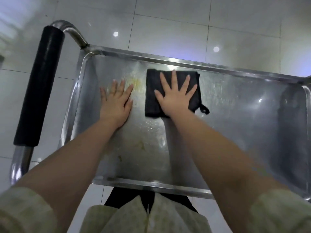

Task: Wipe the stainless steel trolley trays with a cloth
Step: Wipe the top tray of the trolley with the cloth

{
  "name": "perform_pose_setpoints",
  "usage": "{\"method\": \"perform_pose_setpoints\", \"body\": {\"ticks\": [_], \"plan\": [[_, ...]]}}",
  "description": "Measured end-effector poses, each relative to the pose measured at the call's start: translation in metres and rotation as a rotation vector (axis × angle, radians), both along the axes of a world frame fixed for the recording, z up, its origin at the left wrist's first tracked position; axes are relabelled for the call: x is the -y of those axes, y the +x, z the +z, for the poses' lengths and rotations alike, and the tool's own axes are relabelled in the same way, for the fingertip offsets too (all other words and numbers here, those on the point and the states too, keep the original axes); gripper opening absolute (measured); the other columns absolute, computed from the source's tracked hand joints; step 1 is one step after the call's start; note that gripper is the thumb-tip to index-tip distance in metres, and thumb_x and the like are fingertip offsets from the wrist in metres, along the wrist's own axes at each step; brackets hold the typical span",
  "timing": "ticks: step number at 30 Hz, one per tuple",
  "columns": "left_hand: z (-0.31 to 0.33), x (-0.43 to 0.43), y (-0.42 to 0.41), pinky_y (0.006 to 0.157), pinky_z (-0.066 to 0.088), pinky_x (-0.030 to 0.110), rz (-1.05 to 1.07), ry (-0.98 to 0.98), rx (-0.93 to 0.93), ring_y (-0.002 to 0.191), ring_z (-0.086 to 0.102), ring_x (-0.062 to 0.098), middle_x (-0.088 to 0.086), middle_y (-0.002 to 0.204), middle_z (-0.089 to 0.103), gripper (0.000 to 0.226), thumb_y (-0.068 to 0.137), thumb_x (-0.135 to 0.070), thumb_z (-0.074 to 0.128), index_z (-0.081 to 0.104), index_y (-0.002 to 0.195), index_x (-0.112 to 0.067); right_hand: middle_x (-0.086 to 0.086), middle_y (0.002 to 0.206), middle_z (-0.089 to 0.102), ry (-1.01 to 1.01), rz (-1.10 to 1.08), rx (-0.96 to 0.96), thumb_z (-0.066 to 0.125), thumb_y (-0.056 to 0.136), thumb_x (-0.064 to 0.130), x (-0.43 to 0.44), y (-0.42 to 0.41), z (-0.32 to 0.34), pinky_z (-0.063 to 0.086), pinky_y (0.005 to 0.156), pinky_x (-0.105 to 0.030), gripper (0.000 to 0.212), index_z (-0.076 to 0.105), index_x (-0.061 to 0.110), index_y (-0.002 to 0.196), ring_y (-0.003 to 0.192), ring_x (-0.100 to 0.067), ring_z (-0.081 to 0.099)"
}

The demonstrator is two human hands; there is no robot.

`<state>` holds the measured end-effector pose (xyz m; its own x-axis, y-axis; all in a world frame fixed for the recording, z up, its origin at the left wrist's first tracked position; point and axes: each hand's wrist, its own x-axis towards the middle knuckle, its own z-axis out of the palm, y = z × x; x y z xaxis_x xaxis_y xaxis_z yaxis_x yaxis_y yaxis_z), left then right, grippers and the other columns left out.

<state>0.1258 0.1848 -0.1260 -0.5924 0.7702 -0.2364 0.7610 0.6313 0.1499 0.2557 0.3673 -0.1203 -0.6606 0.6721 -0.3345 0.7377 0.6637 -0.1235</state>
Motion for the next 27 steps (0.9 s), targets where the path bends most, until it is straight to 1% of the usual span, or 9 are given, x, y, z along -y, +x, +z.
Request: {"method": "perform_pose_setpoints", "body": {"ticks": [2,5,7,11,15,18,21,24,27], "plan": [[-0.002,0.000,0.002,0.116,-0.013,0.055,0.009,-0.008,-0.022,0.150,-0.005,0.024,-0.004,0.164,0.002,0.055,0.101,-0.047,0.014,0.004,0.154,-0.036,0.005,0.162,-0.018,-0.017,-0.060,0.027,0.010,0.090,0.072,-0.019,-0.027,-0.003,-0.017,0.103,-0.072,0.066,-0.012,0.049,0.148,0.141,-0.048,-0.022],[-0.003,-0.002,0.003,0.116,-0.014,0.053,0.011,-0.008,-0.034,0.150,-0.005,0.022,-0.006,0.164,-0.001,0.056,0.099,-0.049,0.009,0.002,0.154,-0.039,0.004,0.162,-0.016,0.031,-0.044,0.038,0.006,0.089,0.073,-0.007,-0.022,-0.003,-0.016,0.103,-0.073,0.067,-0.013,0.048,0.148,0.142,-0.048,-0.020],[-0.003,-0.003,0.003,0.116,-0.014,0.054,0.011,-0.015,-0.034,0.150,-0.007,0.022,-0.006,0.164,-0.003,0.056,0.099,-0.048,0.008,0.001,0.154,-0.039,0.002,0.164,-0.011,0.055,0.034,-0.008,0.006,0.090,0.072,0.026,0.007,-0.002,-0.011,0.105,-0.073,0.067,-0.011,0.046,0.150,0.144,-0.048,-0.015],[0.000,-0.004,0.004,0.116,-0.013,0.055,0.015,-0.022,-0.026,0.150,-0.010,0.022,-0.005,0.164,-0.006,0.055,0.101,-0.045,0.012,-0.002,0.154,-0.037,-0.006,0.164,0.005,0.052,0.208,-0.113,0.025,0.094,0.066,0.121,0.101,0.001,0.002,0.107,-0.075,0.069,0.009,0.038,0.155,0.144,-0.051,-0.005],[0.000,-0.003,0.003,0.117,-0.012,0.055,0.013,-0.017,-0.028,0.149,-0.010,0.022,-0.004,0.163,-0.007,0.055,0.101,-0.045,0.010,-0.003,0.153,-0.037,-0.004,0.164,0.007,0.009,0.420,-0.070,0.033,0.092,0.068,0.177,0.169,-0.002,0.011,0.104,-0.077,0.071,0.014,0.039,0.154,0.144,-0.052,-0.001],[-0.001,-0.004,0.002,0.117,-0.011,0.055,0.009,-0.006,-0.021,0.150,-0.010,0.022,-0.005,0.164,-0.006,0.055,0.101,-0.045,0.012,-0.001,0.154,-0.037,-0.001,0.164,0.008,0.026,0.448,-0.124,0.033,0.092,0.068,0.149,0.144,-0.002,0.008,0.105,-0.077,0.068,0.016,0.043,0.153,0.145,-0.051,0.000],[-0.003,-0.004,0.000,0.117,-0.010,0.055,0.024,0.023,-0.018,0.150,-0.004,0.022,-0.006,0.164,0.000,0.054,0.103,-0.041,0.020,0.006,0.154,-0.037,0.000,0.164,0.011,0.114,0.278,-0.130,0.027,0.093,0.067,0.093,0.075,-0.004,-0.002,0.109,-0.073,0.064,0.016,0.045,0.152,0.145,-0.050,0.001],[-0.004,-0.003,-0.001,0.117,-0.008,0.056,0.026,0.039,-0.028,0.150,-0.001,0.022,-0.006,0.164,0.004,0.053,0.103,-0.040,0.021,0.009,0.154,-0.037,0.003,0.164,-0.002,0.072,0.083,-0.054,0.011,0.090,0.071,0.033,0.002,-0.005,-0.011,0.107,-0.071,0.065,0.001,0.049,0.151,0.145,-0.048,-0.010],[-0.006,-0.003,-0.001,0.117,-0.007,0.056,0.011,0.055,-0.029,0.150,-0.001,0.022,-0.006,0.164,0.004,0.052,0.103,-0.041,0.019,0.009,0.154,-0.039,0.004,0.164,-0.009,0.050,0.010,0.000,0.006,0.090,0.072,0.002,-0.029,-0.006,-0.016,0.105,-0.071,0.065,-0.006,0.050,0.149,0.144,-0.048,-0.015]]}}
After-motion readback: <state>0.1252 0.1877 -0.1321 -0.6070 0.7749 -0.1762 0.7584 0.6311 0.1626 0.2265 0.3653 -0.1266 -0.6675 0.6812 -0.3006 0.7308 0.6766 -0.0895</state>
